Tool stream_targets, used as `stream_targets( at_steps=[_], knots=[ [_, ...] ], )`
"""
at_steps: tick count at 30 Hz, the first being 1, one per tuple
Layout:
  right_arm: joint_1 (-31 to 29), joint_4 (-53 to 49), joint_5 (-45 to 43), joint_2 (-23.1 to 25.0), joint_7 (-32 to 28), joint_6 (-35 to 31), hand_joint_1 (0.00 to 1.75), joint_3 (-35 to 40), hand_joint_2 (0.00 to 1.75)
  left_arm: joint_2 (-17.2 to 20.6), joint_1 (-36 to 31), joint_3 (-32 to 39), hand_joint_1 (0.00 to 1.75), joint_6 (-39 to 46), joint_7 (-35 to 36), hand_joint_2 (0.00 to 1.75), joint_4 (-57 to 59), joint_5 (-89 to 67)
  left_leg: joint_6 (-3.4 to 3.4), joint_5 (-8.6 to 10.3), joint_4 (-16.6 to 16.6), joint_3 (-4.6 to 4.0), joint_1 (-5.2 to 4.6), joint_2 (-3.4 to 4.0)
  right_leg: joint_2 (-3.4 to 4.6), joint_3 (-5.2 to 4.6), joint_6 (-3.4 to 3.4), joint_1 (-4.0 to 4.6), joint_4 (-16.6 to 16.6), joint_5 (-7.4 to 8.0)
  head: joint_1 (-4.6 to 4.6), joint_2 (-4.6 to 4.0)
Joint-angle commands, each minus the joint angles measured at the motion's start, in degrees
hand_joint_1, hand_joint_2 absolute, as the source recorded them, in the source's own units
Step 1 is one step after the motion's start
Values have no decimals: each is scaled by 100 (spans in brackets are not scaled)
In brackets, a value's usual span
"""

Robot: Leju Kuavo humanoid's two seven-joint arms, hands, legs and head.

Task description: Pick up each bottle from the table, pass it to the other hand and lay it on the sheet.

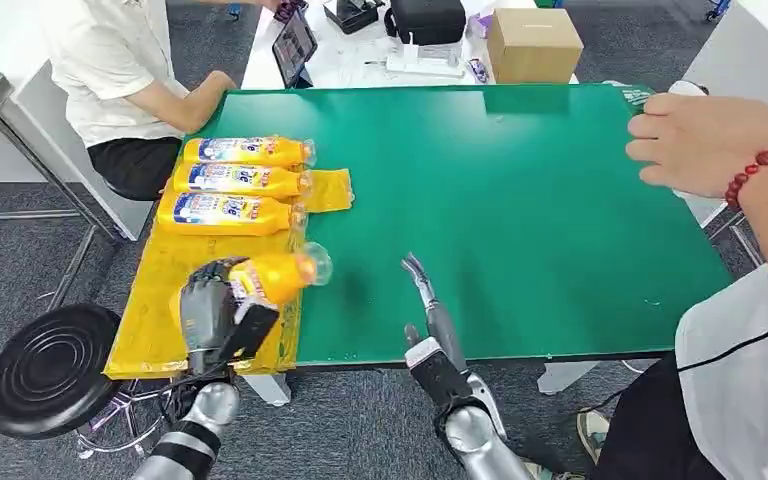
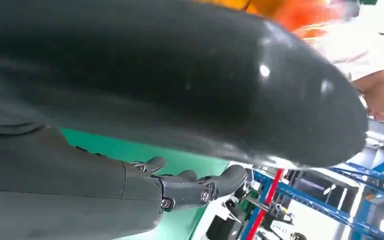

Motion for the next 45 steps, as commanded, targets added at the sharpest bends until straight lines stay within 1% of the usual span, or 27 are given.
stream_targets(
  at_steps=[1, 4, 5, 6, 8, 13, 14, 15, 16, 20, 22, 23, 24, 25, 26, 27, 30, 33, 39, 40, 41, 42, 45],
  knots=[
    [-302, 257, 15, 96, -8, 132, 0, -189, 0, 128, -933, 132, 175, -663, 153, 175, 1878, -163, -6, 5, -2, -1, 4, -6, -9, 3, -9, 5, -3, 3, 0, 0],
    [-391, 361, 7, 126, -42, 184, 0, -182, 0, 208, -1117, -78, 175, -844, 333, 175, 2185, -505, -7, 3, -1, 3, 6, 3, 1, 6, -10, 6, -2, 5, -2, 0],
    [-411, 399, 3, 134, -45, 203, 0, -188, 0, 256, -1198, -263, 175, -1023, 499, 175, 2332, -760, -6, 4, -3, 4, 4, 4, 2, 6, -9, 5, -2, 5, 0, 0],
    [-411, 399, 3, 134, -45, 203, 0, -188, 0, 256, -1198, -263, 175, -1023, 499, 175, 2332, -760, -10, 7, -4, 4, 8, 4, 0, 8, -13, 9, -4, 9, 0, 0],
    [-440, 493, -3, 146, -67, 232, 0, -226, 0, 296, -1285, -496, 175, -1496, 741, 175, 2523, -1060, -6, 6, -3, 4, 4, 1, 0, 7, -9, 5, -3, 6, 0, 0],
    [-445, 510, -3, 145, -75, 232, 0, -238, 0, 294, -1272, -506, 175, -1501, 770, 175, 2516, -1078, -4, 13, -6, 25, 7, 0, -6, 32, -12, 7, -8, 13, 0, 0],
    [-446, 519, 0, 148, -81, 237, 0, -247, 0, 298, -1276, -546, 147, -1629, 758, 175, 2534, -1109, -1, 9, -4, 32, 5, -4, -11, 38, -9, 6, -4, 8, 0, 0],
    [-452, 545, 18, 154, -95, 236, 0, -248, 0, 297, -1274, -583, 24, -1863, 752, 175, 2554, -1115, -4, 14, -7, 31, 7, 2, -7, 35, -12, 8, -7, 15, -2, 0],
    [-452, 570, 31, 157, -111, 238, 0, -265, 0, 304, -1257, -577, 0, -2170, 712, 175, 2540, -1059, -3, 15, -5, 30, 6, 0, -8, 35, -11, 7, -6, 13, 0, 0],
    [-452, 627, 63, 152, -153, 226, 0, -341, 0, 409, -1228, -923, 0, -2671, 665, 175, 2503, -1305, 0, 18, -8, 39, 0, 2, -5, 43, -3, 1, -4, 12, -4, 0],
    [-469, 672, 60, 158, -186, 235, 0, -357, 0, 445, -1123, -962, 0, -2584, 355, 175, 2328, -1247, -2, 20, -5, 33, 7, 0, -9, 39, -6, 7, -6, 14, -2, 0],
    [-465, 682, 61, 163, -206, 235, 0, -364, 0, 454, -1082, -944, 0, -2708, 202, 175, 2242, -1116, 4, 25, -10, 43, -2, -19, -23, 53, -2, -1, -4, 9, 2, 0],
    [-462, 700, 56, 166, -224, 226, 0, -368, 0, 457, -1018, -870, 0, -2928, -39, 175, 2106, -855, 0, 30, -14, 40, 4, -22, -26, 53, -7, 4, -13, 18, -2, 0],
    [-462, 700, 56, 166, -224, 226, 0, -368, 0, 457, -1018, -870, 0, -2928, -39, 175, 2106, -855, 2, 25, -7, 38, 4, -28, -31, 54, -4, 4, -7, 14, 0, 0],
    [-455, 736, 51, 165, -243, 215, 0, -372, 0, 479, -950, -837, 0, -3163, -219, 175, 1959, -644, 4, 25, -8, 40, 2, -35, -36, 57, -3, 2, -6, 13, 0, 0],
    [-444, 742, 49, 162, -251, 204, 0, -376, 0, 495, -941, -840, 0, -3174, -225, 175, 1945, -638, 1, 30, -10, 33, 6, -28, -31, 50, -7, 7, -11, 21, 0, 0],
    [-444, 742, 49, 162, -251, 204, 0, -376, 0, 495, -941, -840, 0, -3174, -225, 175, 1945, -638, 10, 28, -7, 41, -5, -44, -41, 61, -1, -3, -4, 11, 0, 0],
    [-444, 742, 49, 162, -251, 204, 0, -376, 0, 495, -941, -840, 0, -3174, -225, 175, 1945, -638, 5, 34, -10, 33, 0, -26, -26, 51, -8, 2, -9, 22, 0, 0],
    [-444, 742, 49, 162, -251, 204, 0, -376, 0, 495, -941, -840, 0, -3174, -225, 175, 1945, -638, 12, 29, -7, 43, -7, -45, -42, 61, -1, -6, -2, 9, 0, 0],
    [-444, 742, 49, 162, -251, 204, 0, -376, 0, 495, -941, -840, 0, -3174, -225, 175, 1945, -638, 7, 32, -9, 37, 0, -34, -33, 54, -7, 2, -8, 17, 0, 0],
    [-448, 757, 47, 163, -263, 201, 0, -375, 0, 497, -931, -804, 0, -3281, -298, 175, 1925, -533, 10, 29, -6, 41, -4, -40, -38, 59, -3, -2, -3, 12, 0, 0],
    [-459, 794, 38, 166, -292, 199, 0, -372, 0, 523, -901, -774, 0, -3641, -526, 175, 1835, -253, 12, 29, -6, 43, -5, -43, -40, 62, -1, -4, -3, 10, 0, 0],
    [-473, 897, -21, 168, -364, 159, 0, -383, 0, 673, -702, -883, 0, -4007, -822, 175, 1253, 308, 7, 32, -8, 35, 2, -23, -23, 51, -8, 4, -10, 22, 0, 0]
  ],
)
